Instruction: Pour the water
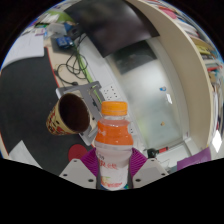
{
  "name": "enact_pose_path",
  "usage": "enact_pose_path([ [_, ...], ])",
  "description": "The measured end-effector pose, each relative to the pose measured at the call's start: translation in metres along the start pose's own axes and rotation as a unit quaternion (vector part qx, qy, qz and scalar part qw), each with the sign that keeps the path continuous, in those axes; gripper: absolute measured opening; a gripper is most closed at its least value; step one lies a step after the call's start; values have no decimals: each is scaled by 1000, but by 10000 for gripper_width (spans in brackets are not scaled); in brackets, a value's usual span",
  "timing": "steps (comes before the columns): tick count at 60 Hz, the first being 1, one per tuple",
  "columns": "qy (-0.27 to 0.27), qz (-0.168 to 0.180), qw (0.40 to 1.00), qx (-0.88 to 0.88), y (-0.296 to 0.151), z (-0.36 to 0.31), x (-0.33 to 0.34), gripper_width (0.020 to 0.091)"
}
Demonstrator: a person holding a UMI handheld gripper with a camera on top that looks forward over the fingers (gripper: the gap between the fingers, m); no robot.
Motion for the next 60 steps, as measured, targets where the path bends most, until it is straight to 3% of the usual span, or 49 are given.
enact_pose_path([
  [12,11,-4,971,239,-12,11,-14,361],
  [24,48,-16,925,378,-28,29,-26,366],
  [37,48,-11,889,455,-38,19,-32,368],
  [47,26,-9,910,414,-33,14,-27,368],
  [60,0,22,992,123,-43,29,3,368],
])
Point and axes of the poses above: the point between the fingertips, and its own axes, seen from behind it with the camera up: z to the right, y down, x backward, against the way the camera looks, the point moved 3 cm from there along x, backward, against the way the camera looks, and after that the axes turned 10 degrees about -x, right-handed, at the moved point
